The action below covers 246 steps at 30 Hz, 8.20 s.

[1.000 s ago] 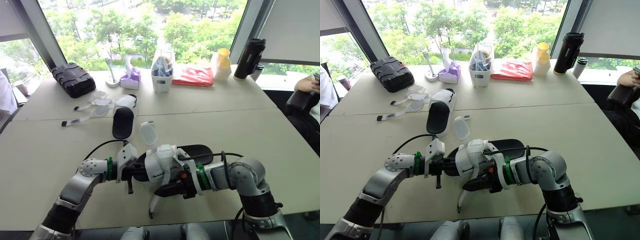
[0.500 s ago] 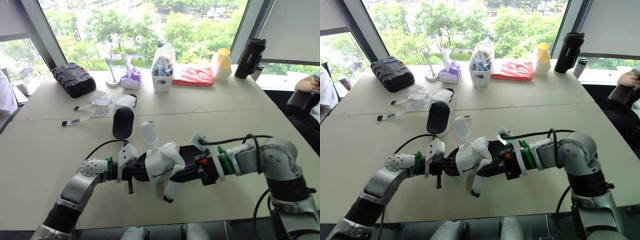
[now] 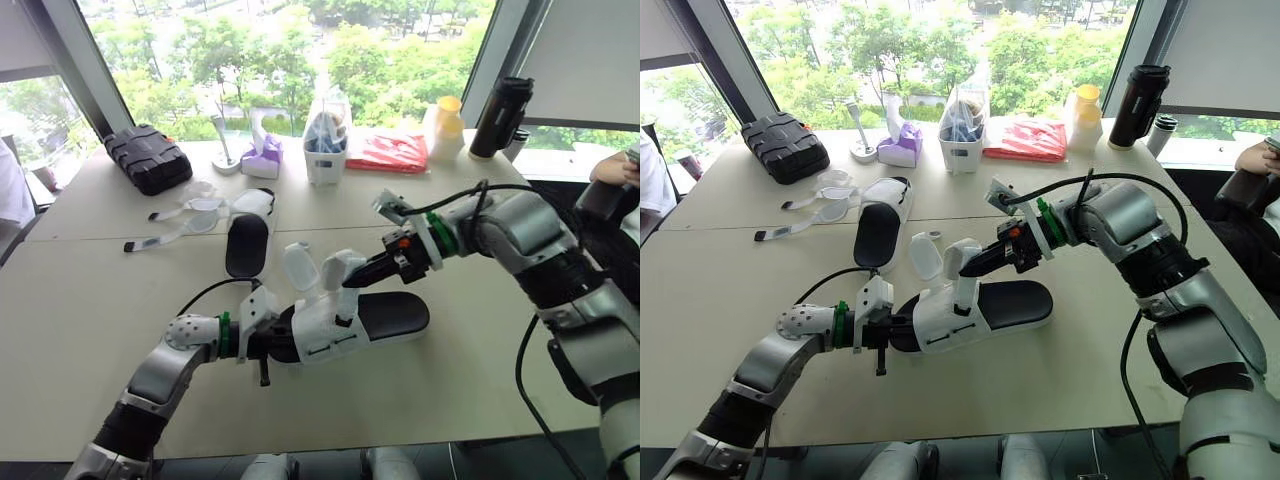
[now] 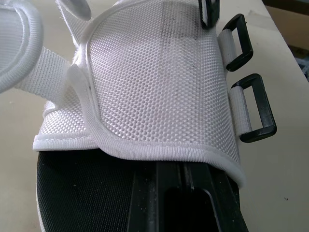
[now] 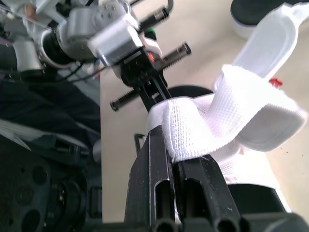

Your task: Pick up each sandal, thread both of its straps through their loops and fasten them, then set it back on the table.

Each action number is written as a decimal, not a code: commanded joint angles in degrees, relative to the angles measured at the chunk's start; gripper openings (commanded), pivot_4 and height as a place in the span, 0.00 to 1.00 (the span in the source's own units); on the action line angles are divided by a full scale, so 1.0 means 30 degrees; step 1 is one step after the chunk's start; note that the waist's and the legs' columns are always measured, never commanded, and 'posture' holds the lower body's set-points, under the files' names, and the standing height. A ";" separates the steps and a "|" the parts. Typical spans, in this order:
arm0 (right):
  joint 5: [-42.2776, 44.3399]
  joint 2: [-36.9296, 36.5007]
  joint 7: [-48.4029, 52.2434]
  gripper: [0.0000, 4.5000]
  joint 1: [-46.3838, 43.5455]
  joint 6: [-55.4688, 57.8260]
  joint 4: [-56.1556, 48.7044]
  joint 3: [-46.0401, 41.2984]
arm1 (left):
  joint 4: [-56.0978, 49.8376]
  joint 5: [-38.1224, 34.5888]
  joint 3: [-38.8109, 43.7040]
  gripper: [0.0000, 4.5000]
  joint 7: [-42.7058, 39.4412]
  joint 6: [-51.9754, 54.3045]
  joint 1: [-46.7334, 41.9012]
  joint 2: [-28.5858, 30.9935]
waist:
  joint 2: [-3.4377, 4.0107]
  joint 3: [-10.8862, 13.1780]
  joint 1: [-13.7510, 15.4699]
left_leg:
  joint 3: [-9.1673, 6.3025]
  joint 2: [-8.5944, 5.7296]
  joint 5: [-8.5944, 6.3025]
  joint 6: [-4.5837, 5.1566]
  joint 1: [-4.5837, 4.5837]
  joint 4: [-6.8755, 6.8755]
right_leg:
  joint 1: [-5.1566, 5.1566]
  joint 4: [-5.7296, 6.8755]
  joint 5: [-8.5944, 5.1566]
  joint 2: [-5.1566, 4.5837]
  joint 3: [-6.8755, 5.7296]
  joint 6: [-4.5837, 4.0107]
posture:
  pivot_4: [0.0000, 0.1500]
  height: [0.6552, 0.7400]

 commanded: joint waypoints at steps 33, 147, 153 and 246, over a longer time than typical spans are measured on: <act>-0.2340 0.2165 -0.1717 0.61 0.2256 0.4767 -0.3275 -0.4533 | 0.0061 0.0340 -0.0376 0.00 0.0342 0.0222 0.0290 0.0073 | 0.0009 -0.0001 0.0017 | -0.0086 -0.0004 -0.0002 -0.0011 -0.0011 -0.0010 | -0.0039 0.0018 0.0008 -0.0008 0.0012 -0.0014 | 1.00 1.00; 0.4408 -0.5169 -0.4470 0.98 1.0370 0.5976 -1.4002 -0.7513 | -0.0092 0.0430 -0.0458 0.00 0.0625 0.0167 0.0474 0.0102 | -0.0018 -0.0002 0.0057 | -0.0009 0.0015 -0.0007 0.0006 -0.0010 -0.0015 | -0.0011 -0.0021 0.0000 -0.0005 0.0000 0.0000 | 1.00 1.00; 0.4451 -0.3415 -0.7038 0.98 1.2539 0.5997 -1.4315 -0.7645 | -0.0161 0.0414 -0.0490 0.00 0.0610 0.0206 0.0496 0.0100 | -0.0013 0.0000 0.0048 | -0.0016 0.0018 -0.0007 0.0006 -0.0005 -0.0002 | -0.0012 -0.0020 0.0003 -0.0010 0.0018 0.0003 | 1.00 1.00; 0.2194 -0.2000 -0.3927 0.01 0.3700 0.1974 -0.9632 -0.3605 | 0.3275 0.3595 -0.3374 0.00 0.0191 -0.2182 -0.0327 0.0637 | 0.0051 -0.0122 0.0113 | -0.0064 -0.0005 -0.0019 0.0027 0.0063 0.0018 | 0.0106 -0.0044 -0.0013 -0.0020 -0.0004 0.0030 | 1.00 1.00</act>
